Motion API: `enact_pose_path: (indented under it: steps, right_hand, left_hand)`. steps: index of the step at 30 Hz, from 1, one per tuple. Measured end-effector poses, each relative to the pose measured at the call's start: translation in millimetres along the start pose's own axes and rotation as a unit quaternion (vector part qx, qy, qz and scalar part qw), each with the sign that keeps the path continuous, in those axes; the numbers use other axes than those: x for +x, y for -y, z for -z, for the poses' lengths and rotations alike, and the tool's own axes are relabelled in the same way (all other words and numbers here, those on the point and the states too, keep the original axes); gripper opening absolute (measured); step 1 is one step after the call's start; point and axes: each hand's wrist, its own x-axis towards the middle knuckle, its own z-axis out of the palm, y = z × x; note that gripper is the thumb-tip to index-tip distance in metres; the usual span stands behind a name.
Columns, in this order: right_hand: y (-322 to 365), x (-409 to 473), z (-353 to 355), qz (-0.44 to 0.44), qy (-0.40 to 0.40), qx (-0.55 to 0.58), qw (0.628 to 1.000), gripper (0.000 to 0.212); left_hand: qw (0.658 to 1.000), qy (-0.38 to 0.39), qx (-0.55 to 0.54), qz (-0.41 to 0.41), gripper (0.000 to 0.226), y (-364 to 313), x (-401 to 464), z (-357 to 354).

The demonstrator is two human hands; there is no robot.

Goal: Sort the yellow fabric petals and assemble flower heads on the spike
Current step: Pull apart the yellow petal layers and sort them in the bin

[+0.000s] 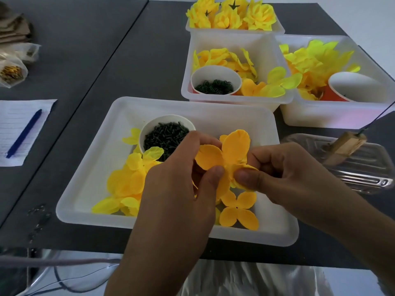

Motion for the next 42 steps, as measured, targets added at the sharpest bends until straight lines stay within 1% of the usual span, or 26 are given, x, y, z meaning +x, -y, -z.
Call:
enact_pose_path:
  steps: [4, 6, 8, 9, 10, 12, 13, 16, 18, 20, 21, 22, 23, 24, 25, 26, 27, 30, 32, 34, 36, 38, 40, 42]
  right_hand:
    - [-1.4, -0.1, -2.1, 0.011, -0.006, -0.005, 1.0, 0.054]
    - [-0.4, 0.4, -2.0, 0.012, -0.002, -0.005, 1.0, 0.049]
    - [1.7, 1.2, -1.4, 0.015, 0.015, 0.002, 1.0, 0.046]
    - [2.7, 1.5, -0.6, 0.017, 0.025, 0.008, 1.0, 0.045]
    - [3.8, 1.9, 0.3, 0.018, 0.034, 0.013, 0.999, 0.046]
    - [5.3, 2.6, 2.2, 0.017, 0.049, 0.022, 0.998, 0.049]
    - [5.2, 3.1, 2.7, 0.014, 0.056, 0.025, 0.998, 0.05]
    - [4.2, 2.1, 2.5, -0.015, 0.066, 0.067, 0.995, 0.05]
    - [1.6, 2.4, 1.1, -0.04, 0.077, 0.103, 0.991, 0.056]
    - [-2.0, 8.2, -4.7, -0.062, 0.087, 0.11, 0.988, 0.064]
    - [-4.0, 10.2, -6.8, -0.08, 0.08, 0.104, 0.988, 0.06]
    - [-5.1, 9.7, -8.4, -0.082, 0.065, 0.093, 0.99, 0.05]
    - [-5.1, 6.4, -9.4, -0.052, 0.06, 0.091, 0.993, 0.036]
    - [-2.0, 0.8, -10.3, -0.014, 0.075, 0.098, 0.992, 0.024]
    - [1.5, -5.6, -10.6, 0.011, 0.098, 0.109, 0.989, 0.027]
    - [4.7, -11.2, -9.9, 0.017, 0.113, 0.124, 0.986, 0.036]
    - [6.9, -15.0, -9.3, 0.016, 0.116, 0.136, 0.984, 0.04]
    - [10.0, -15.5, -14.0, 0.013, 0.081, 0.105, 0.991, 0.034]
    - [11.9, -15.1, -21.2, 0.009, 0.031, 0.069, 0.997, 0.029]
    - [11.2, -16.0, -28.3, -0.011, -0.032, 0.054, 0.998, 0.017]
    - [9.6, -17.2, -33.4, -0.028, -0.081, 0.044, 0.995, 0.006]
    - [7.1, -18.6, -36.7, -0.021, -0.111, 0.014, 0.994, 0.005]
    - [5.4, -19.5, -38.5, -0.009, -0.128, -0.011, 0.992, 0.001]
    - [4.6, -21.0, -40.8, -0.005, -0.13, -0.033, 0.991, 0.009]
  left_hand:
    - [1.0, -0.001, 0.003, -0.005, 0.021, -0.2, -1.7, -0.3]
    - [1.0, -0.008, -0.012, -0.01, 0.034, -1.9, -1.4, -0.1]
    - [0.999, -0.004, -0.012, -0.038, 0.048, -4.9, -0.9, 1.1]
    - [0.998, 0.003, 0.006, -0.061, 0.047, -6.2, -0.8, 1.5]
    - [0.996, 0.014, 0.033, -0.082, 0.041, -7.1, 0.0, 2.1]
    - [0.989, 0.041, 0.102, -0.101, 0.021, -6.8, 2.5, 5.0]
    - [0.986, 0.053, 0.123, -0.104, 0.018, -6.3, 4.6, 7.8]
    - [0.987, 0.078, 0.101, -0.099, 0.019, -6.5, 11.8, 16.5]
    - [0.989, 0.074, 0.094, -0.088, 0.02, -6.4, 14.4, 18.8]
    - [0.992, 0.057, 0.088, -0.066, 0.023, -4.9, 15.1, 17.7]
    - [0.994, 0.047, 0.08, -0.054, 0.024, -4.0, 15.0, 16.3]
    - [0.996, 0.036, 0.069, -0.042, 0.025, -3.3, 14.8, 14.7]
    - [0.997, 0.027, 0.059, -0.031, 0.026, -2.9, 14.7, 13.1]
    - [0.998, 0.019, 0.049, -0.022, 0.027, -3.0, 14.6, 11.7]
    - [0.999, 0.013, 0.036, -0.016, 0.028, -3.2, 14.2, 10.7]
    - [1.0, 0.007, 0.02, -0.011, 0.029, -3.5, 13.9, 10.2]
    - [1.0, 0.005, 0.006, -0.008, 0.029, -3.8, 13.7, 10.1]
    - [1.0, 0.005, -0.007, 0.007, 0.03, -5.7, 14.5, 9.9]
    - [1.0, -0.004, 0.006, 0.009, 0.027, -7.0, 14.4, 7.7]
    - [0.999, -0.018, 0.031, 0.006, 0.023, -8.6, 13.3, 3.6]
    - [0.999, -0.024, 0.045, 0.004, 0.024, -10.1, 11.5, -0.6]
    - [0.998, -0.024, 0.061, -0.003, 0.027, -10.8, 10.4, -4.1]
    - [0.994, -0.034, 0.102, -0.007, 0.03, -10.6, 10.7, -6.5]
    - [0.99, -0.043, 0.137, -0.017, 0.029, -9.4, 12.2, -8.3]
